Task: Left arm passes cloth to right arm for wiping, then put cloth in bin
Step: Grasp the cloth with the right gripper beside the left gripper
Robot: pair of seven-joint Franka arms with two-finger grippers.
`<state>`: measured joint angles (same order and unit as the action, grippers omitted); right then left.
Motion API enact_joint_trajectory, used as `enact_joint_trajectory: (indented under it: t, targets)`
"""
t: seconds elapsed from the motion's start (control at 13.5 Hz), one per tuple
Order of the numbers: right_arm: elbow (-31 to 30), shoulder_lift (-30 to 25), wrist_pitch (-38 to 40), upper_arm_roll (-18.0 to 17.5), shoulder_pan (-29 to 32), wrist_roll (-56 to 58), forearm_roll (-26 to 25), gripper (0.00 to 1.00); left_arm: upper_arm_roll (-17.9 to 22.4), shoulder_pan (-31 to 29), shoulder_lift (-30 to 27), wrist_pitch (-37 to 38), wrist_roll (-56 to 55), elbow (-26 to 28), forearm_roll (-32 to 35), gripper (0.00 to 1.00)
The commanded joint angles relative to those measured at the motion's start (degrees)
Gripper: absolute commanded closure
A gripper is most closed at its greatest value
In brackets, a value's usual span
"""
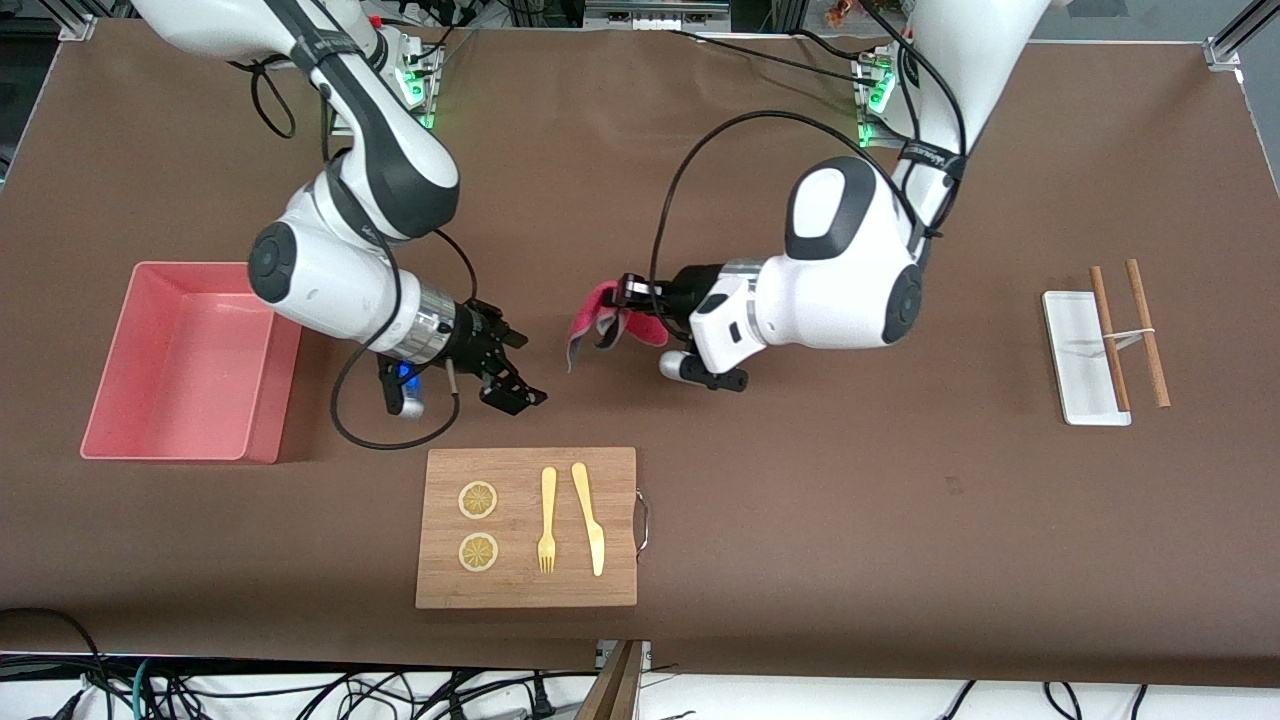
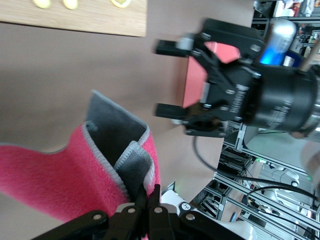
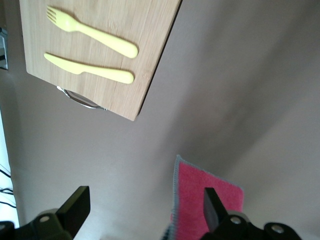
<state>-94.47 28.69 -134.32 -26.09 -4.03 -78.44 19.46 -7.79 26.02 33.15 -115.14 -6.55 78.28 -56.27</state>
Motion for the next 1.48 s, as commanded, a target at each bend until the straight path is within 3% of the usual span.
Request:
enact_joint_trajectory:
  t: [0.0, 0.37, 1.18, 1.33, 1.4]
  targets:
    - [0.7, 2.0, -1.2, -0.5, -1.1, -1.0, 0.8, 0.00, 0.5, 3.2, 0.8, -4.1, 1.2, -1.7, -2.5, 1.00]
    - [-0.2, 3.2, 0.1, -0.7, -2.5, -0.7, 0.8, 0.00, 0.5, 3.5, 0.8, -4.1, 1.2, -1.6, -2.4, 1.00]
    - [0.2, 2.7, 18.5, -0.6, -1.9, 8.2, 0.0, 0.00, 0.5, 3.2, 0.6, -4.2, 0.5, -1.8, -3.8, 1.00]
    - [0.2, 2.7, 20.0, -0.6, -1.9, 8.5, -0.1, 0.02, 0.4, 3.0, 0.5, -4.2, 0.5, -1.8, -3.8, 1.00]
    - [0.2, 2.7, 20.9, -0.6, -1.9, 8.9, -0.3, 0.18, 0.5, 2.9, 0.6, -4.2, 0.5, -1.8, -3.8, 1.00]
